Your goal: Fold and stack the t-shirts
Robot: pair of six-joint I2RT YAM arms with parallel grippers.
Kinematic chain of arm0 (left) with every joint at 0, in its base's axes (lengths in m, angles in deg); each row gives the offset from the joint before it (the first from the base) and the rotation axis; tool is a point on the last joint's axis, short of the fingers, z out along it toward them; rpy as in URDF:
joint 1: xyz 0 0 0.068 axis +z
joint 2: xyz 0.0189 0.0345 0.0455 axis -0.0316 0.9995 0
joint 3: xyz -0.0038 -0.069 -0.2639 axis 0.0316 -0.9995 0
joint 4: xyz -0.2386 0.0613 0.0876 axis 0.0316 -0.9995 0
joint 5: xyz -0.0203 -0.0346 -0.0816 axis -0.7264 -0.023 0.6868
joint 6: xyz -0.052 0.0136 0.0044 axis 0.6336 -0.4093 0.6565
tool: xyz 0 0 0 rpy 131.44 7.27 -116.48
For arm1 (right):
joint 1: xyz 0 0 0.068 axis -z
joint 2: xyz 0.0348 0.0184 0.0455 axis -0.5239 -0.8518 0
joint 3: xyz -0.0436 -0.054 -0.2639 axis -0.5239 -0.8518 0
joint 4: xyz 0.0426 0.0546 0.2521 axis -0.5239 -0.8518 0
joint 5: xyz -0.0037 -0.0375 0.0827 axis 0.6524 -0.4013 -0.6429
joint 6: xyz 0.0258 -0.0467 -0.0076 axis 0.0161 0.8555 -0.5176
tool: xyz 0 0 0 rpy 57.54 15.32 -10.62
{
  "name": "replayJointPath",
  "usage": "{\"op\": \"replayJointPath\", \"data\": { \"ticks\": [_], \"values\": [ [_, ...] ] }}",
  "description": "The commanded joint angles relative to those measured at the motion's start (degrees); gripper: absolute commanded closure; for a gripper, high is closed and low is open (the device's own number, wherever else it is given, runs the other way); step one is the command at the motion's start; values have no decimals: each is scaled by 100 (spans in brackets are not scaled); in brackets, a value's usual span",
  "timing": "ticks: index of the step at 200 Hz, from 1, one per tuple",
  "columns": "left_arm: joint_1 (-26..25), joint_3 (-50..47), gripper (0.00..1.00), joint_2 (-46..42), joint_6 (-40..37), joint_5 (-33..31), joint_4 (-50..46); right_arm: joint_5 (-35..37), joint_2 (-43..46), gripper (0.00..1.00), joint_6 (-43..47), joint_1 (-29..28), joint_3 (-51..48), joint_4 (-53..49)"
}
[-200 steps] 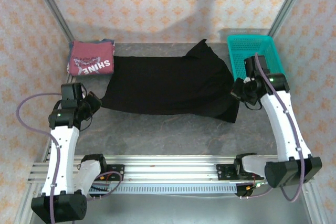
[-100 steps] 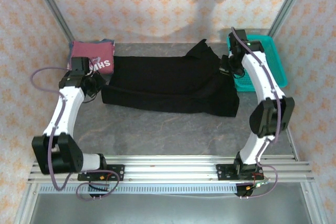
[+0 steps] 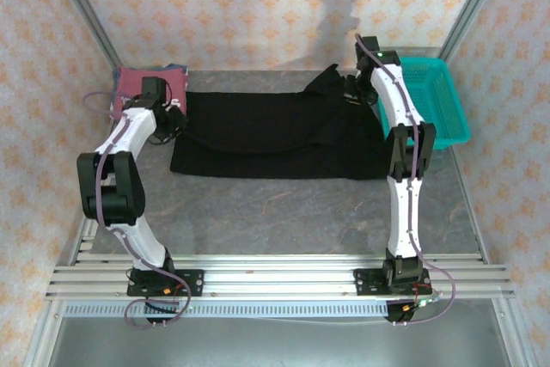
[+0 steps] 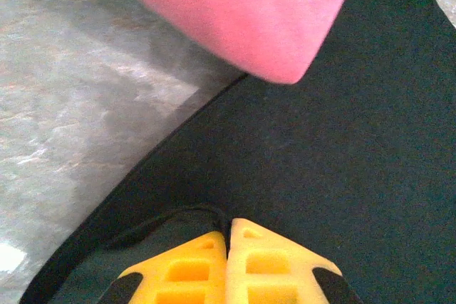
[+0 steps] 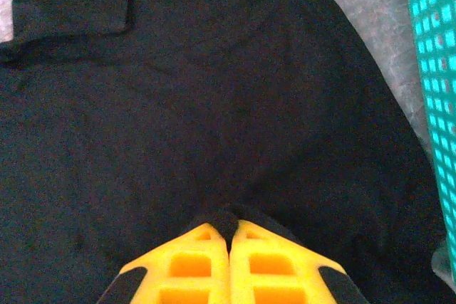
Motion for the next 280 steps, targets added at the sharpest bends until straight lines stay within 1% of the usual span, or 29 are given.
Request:
{"op": "replayJointPath", "data": {
  "ticks": [1,4,8,11,16,19,23,27,33,50,64,75,99,111,125,136,151,171,187,216,225,242,248,268,274,280],
  "values": [
    [-99,317,100,282,-1,-240,109,387,-396,96,-59,2,648,-294],
    [-94,322,100,304,31,-261,133,401,-459,92,-84,2,714,-283],
    [-98,322,94,320,78,-288,167,398,-524,89,-117,6,815,-256],
    [-98,320,86,325,111,-301,204,368,-571,87,-137,0,895,-238],
    [-93,310,70,327,165,-297,274,257,-635,83,-166,3,1011,-200],
    [-90,318,62,318,201,-282,315,180,-661,79,-187,2,1082,-176],
    [-91,332,54,303,249,-267,348,64,-682,71,-244,15,1168,-133],
    [-98,352,50,265,303,-253,356,-51,-678,62,-320,11,1233,-81],
    [-98,366,45,169,375,-218,359,-207,-639,54,-416,11,1305,-32],
    [-100,178,35,-421,451,-289,340,-376,-261,41,-474,13,1200,-83],
    [-72,-149,27,-1058,403,-605,41,-312,329,36,-277,11,634,-262],
    [-7,-528,26,-1515,348,-569,-107,-270,976,34,-115,10,-151,-278],
    [42,-1313,26,-2145,207,-436,-430,-116,2771,28,-30,11,-2731,398],
    [43,-1732,26,-2354,206,-344,-376,-106,3550,26,-124,20,-3868,717],
    [50,-2177,27,-2452,274,-187,-72,-96,4191,26,-257,48,-4984,957],
    [55,-2388,28,-2387,324,-67,199,-192,4513,27,-370,121,-5716,1168],
    [42,-2552,30,-2186,333,66,571,-253,4701,28,-514,266,-6494,1486],
    [35,-2625,30,-1815,316,147,1009,-323,4703,29,-709,493,-7200,2082],
    [26,-2605,31,-1516,309,206,1261,-604,4542,30,-888,640,-7495,2491],
    [22,-2442,33,-1011,285,129,1418,-527,4169,34,-1205,688,-7790,3063],
    [3,-2361,34,-827,268,100,1408,-388,4035,38,-1300,683,-7806,3148],
    [-33,-2271,41,-547,240,1,1312,-179,3854,52,-1500,685,-7838,3265],
    [-36,-2262,48,-456,252,-69,1236,-110,3828,59,-1577,687,-7861,3279],
    [32,-2372,79,-342,313,-289,959,79,3931,82,-1752,694,-8041,3242],
    [67,-2463,84,-390,331,-355,906,133,4044,88,-1781,690,-8144,3224],
    [108,-2554,86,-449,327,-430,855,174,4161,92,-1815,688,-8279,3239]
  ]
}}
